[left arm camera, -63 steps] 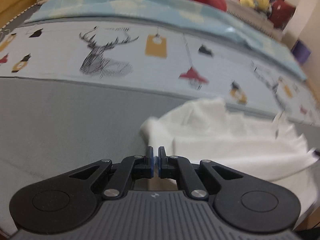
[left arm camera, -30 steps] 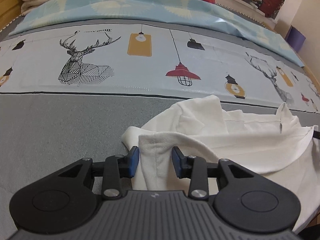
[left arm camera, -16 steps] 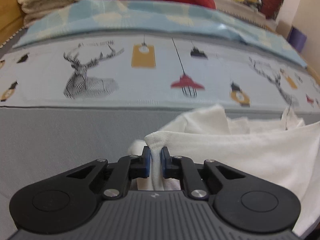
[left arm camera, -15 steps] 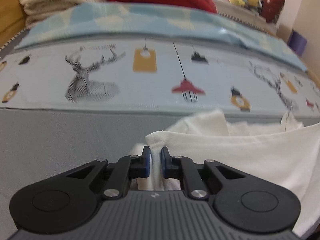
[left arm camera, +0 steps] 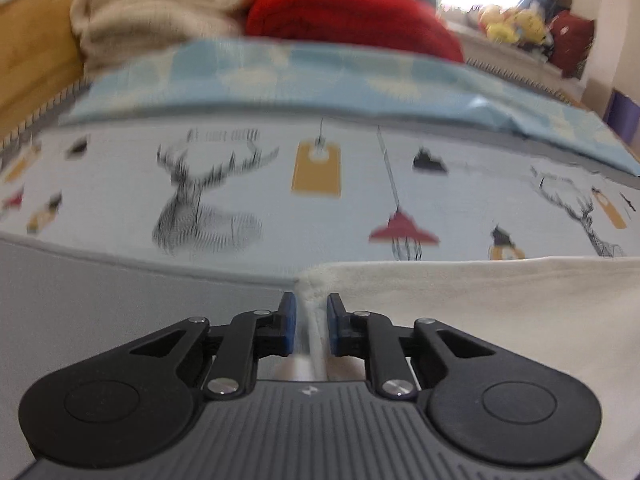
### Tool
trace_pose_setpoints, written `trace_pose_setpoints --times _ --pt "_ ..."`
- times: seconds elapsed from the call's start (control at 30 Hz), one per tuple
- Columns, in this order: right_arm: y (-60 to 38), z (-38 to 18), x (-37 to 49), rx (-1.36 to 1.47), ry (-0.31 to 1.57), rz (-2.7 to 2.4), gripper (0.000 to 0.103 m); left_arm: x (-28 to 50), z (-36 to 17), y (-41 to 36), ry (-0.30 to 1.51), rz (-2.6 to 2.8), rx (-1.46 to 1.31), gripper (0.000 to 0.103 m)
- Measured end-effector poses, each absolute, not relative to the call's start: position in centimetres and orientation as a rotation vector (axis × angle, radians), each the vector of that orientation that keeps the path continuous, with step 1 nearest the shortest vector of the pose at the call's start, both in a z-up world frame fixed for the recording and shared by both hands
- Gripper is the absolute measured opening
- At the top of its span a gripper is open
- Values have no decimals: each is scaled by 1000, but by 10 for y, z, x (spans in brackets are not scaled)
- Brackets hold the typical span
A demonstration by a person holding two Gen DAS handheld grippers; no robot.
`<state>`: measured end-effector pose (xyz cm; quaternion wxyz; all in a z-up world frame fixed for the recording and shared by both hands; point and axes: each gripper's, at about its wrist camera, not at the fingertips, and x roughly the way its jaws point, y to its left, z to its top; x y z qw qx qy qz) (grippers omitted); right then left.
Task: Fold small clothes
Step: 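Open both grippers and release the folded hem onto the shirt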
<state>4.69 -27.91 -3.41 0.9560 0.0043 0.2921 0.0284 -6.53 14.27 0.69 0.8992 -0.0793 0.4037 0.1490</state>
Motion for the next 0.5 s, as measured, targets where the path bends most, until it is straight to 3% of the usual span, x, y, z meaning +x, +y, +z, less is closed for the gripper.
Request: trace_pose_setpoints --times 0.07,0.13,0.43,0.5 --pt "-275 -38 46 -9 623 55 21 -72 8 146 847 274 -195 24" --pt "-276 -38 43 0 644 82 26 -81 11 147 863 250 -197 24" --pt "-308 -33 -2 114 846 202 26 -142 16 141 1048 135 -306 25" --pt "-313 -27 -15 151 907 222 26 -156 24 138 1052 121 -323 30"
